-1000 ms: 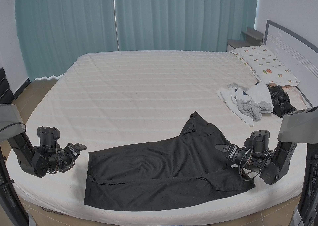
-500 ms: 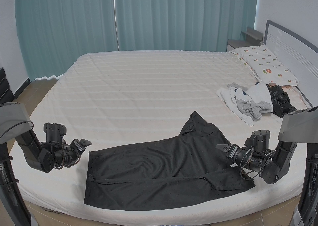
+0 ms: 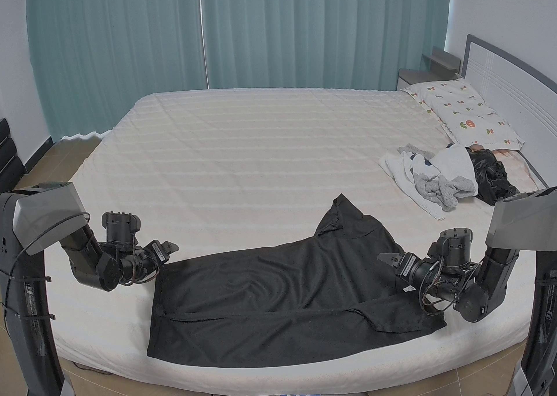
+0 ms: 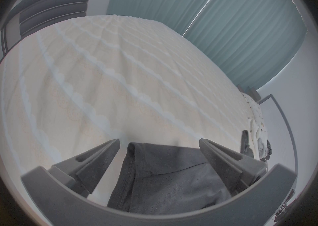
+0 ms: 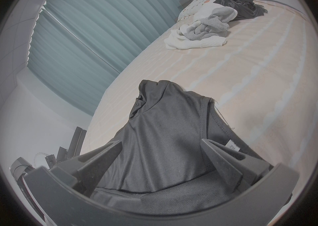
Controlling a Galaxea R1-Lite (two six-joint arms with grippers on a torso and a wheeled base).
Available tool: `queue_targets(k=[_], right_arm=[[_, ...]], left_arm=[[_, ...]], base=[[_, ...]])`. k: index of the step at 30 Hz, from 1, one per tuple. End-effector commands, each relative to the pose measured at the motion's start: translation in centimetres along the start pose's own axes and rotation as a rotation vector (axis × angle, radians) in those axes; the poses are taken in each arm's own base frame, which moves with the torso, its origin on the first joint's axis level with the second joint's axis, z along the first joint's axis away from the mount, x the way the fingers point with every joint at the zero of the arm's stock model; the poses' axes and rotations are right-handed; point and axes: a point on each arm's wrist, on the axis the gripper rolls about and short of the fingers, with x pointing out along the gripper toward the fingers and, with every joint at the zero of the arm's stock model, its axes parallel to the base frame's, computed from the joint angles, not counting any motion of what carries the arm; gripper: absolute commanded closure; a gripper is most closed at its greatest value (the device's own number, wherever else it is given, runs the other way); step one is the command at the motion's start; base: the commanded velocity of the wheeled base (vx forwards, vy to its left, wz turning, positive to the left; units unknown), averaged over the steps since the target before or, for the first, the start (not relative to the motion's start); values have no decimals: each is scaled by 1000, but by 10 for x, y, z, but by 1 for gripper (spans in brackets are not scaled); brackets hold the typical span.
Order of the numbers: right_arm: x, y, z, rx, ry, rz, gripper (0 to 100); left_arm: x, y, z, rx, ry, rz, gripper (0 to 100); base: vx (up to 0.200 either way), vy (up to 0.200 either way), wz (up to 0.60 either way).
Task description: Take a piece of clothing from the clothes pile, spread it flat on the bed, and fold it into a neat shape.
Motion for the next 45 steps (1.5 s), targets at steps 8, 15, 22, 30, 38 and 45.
queue_targets(k=[8, 15, 22, 30, 38, 45], right_arm=[[2, -3, -1, 1, 4, -7, 0], [9, -1, 3, -4, -3, -3, 0], [34, 11, 18, -38, -24, 17, 0], [76, 29, 45, -135, 0, 3, 0], [115, 26, 46, -288, 29, -17, 0], [145, 21, 62, -343, -18, -9, 0]], left_arm=[[7, 5, -8, 6, 27, 16, 100], [13, 11, -15, 31, 42, 46, 100], [12, 12, -8, -4, -31, 105, 100], [3, -2, 9, -105, -164, 43, 100], [2, -1, 13, -116, -201, 43, 100], [3, 3, 10, -118, -191, 55, 100]], base=[[0, 0, 0], [0, 0, 0], [0, 0, 0], [0, 0, 0], [0, 0, 0], [0, 0, 0]])
